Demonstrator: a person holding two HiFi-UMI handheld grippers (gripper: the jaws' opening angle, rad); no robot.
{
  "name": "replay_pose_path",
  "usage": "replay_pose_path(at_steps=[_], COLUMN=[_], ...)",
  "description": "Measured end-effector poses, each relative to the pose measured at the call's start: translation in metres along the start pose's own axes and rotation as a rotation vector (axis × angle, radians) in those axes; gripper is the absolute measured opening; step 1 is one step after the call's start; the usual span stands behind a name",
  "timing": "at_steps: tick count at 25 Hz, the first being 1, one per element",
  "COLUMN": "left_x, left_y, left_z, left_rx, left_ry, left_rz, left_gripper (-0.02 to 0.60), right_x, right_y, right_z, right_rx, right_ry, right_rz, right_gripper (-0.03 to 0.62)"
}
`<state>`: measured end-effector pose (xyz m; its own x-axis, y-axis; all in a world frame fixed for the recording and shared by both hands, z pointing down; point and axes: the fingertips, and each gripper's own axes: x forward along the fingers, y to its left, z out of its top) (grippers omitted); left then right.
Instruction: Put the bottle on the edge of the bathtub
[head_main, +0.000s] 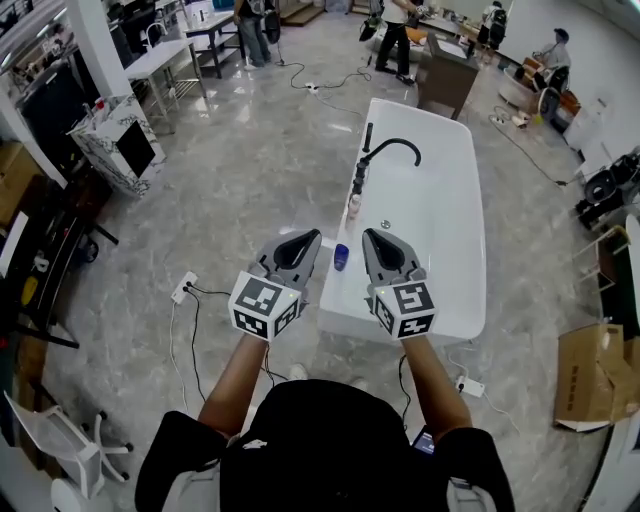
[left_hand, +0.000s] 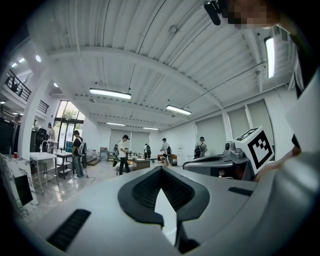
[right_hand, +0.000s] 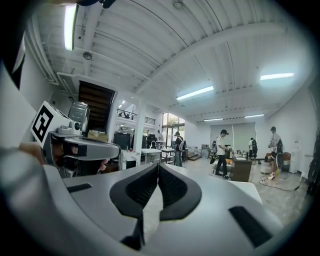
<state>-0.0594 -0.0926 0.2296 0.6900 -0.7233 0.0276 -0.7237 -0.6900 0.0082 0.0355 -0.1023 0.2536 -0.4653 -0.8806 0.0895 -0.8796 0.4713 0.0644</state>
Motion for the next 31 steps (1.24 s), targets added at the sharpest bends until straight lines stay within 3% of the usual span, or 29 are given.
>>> replay_pose_path(at_steps=[12, 31], left_x=[0.008, 0.012], left_y=[-0.029, -0.034], left_z=[0.012, 0.015], left_rx=[0.016, 0.019], left_ry=[-0.029, -0.029], left_rz=[0.038, 0.056], left_gripper=[0.011, 0.011], right_x=[-0.025, -0.027], right_y=[-0.025, -0.031], right_z=[0.009, 0.005], right_rx=[-0.001, 0.003], right_ry=[-0.039, -0.04], right_rz=[0.006, 0.008], right_gripper=[0.025, 0.025])
